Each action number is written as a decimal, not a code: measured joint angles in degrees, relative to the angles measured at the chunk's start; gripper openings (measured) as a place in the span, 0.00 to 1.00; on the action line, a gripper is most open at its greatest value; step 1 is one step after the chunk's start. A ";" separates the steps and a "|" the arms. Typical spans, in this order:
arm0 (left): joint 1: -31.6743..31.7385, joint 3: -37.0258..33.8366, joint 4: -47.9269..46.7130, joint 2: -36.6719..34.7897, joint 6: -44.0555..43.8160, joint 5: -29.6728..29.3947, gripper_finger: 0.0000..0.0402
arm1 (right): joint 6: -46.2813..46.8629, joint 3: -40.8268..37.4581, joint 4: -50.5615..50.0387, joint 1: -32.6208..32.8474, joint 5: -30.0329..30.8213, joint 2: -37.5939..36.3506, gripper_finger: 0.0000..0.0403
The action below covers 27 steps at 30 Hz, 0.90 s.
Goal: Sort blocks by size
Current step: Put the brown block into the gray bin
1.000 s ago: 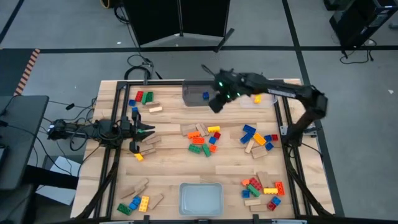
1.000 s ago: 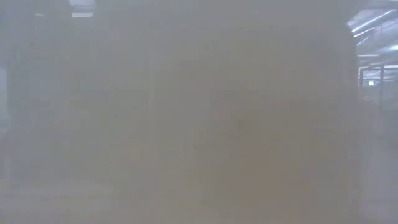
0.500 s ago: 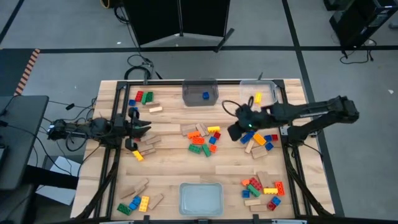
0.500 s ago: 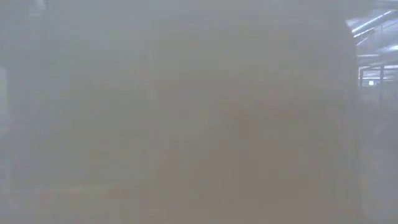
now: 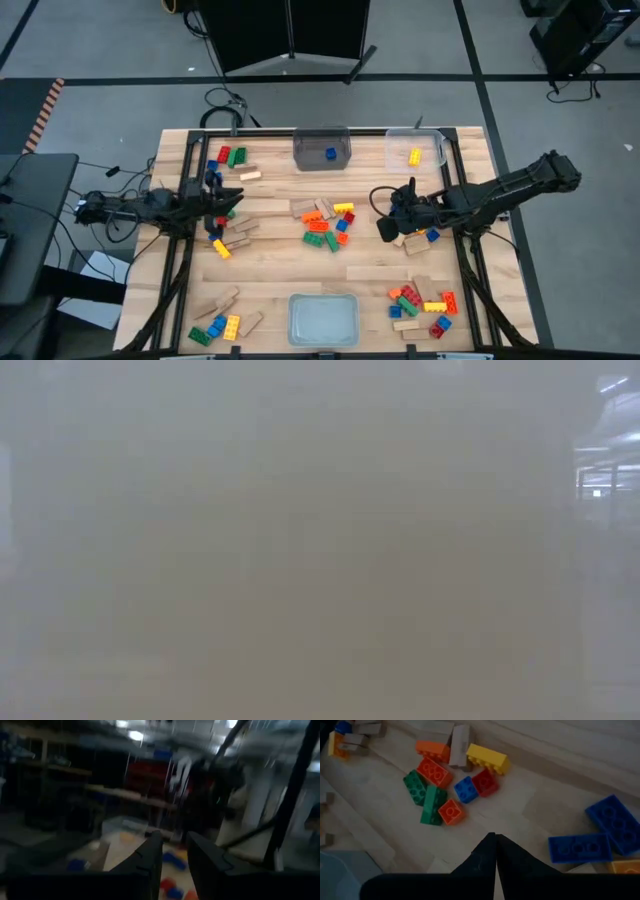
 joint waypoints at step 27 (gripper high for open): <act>-10.77 41.58 -49.44 59.21 -27.32 8.54 0.24 | -19.55 -0.84 -0.75 -0.13 -1.78 -0.04 0.05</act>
